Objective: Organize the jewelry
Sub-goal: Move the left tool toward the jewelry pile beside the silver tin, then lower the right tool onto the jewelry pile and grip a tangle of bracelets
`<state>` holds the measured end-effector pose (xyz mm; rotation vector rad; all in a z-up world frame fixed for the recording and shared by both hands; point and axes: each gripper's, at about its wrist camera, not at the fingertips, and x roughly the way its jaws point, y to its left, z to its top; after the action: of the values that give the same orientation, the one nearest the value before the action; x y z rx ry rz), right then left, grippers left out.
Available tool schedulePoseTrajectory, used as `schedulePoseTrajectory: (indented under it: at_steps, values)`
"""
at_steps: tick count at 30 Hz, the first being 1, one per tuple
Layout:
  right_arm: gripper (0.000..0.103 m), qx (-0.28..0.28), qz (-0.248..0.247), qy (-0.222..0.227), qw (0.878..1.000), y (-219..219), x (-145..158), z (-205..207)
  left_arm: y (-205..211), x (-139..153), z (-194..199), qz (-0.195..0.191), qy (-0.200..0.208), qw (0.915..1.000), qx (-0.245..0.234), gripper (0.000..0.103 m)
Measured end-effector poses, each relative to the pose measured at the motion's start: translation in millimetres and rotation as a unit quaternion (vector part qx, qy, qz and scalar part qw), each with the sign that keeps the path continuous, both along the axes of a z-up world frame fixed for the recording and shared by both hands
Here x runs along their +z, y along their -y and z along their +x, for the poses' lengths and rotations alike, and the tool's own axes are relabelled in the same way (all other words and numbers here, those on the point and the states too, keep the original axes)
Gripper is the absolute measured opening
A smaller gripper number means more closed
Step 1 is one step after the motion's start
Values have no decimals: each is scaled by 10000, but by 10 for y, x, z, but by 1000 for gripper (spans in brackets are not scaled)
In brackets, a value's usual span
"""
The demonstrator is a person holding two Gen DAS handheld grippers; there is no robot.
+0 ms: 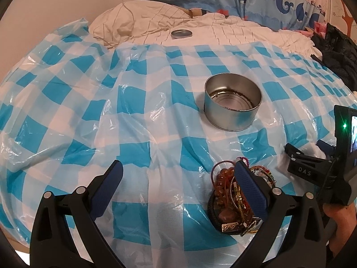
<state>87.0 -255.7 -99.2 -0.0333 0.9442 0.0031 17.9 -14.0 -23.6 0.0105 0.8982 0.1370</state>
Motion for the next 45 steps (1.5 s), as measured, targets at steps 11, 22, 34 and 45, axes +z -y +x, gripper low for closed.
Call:
schedulePoseTrajectory:
  at_steps: [11,22,34,45]
  values:
    - [97,237,269,-105,9993,-19,117,-35,-520,22,-11,-268,23,9977,619,96]
    - [96,2547,831,836,9598,-571,737,-721,-720,-73,52,-685,-111,9939,859,96]
    - [61,3568,573,597,9305,-947,580,-893,-640,-86,111,-608,-163,9951,761,96]
    - [33,3802,705,376,9214,-1013,482,-898,-649,-90,96,-621,-160,9950,767,96]
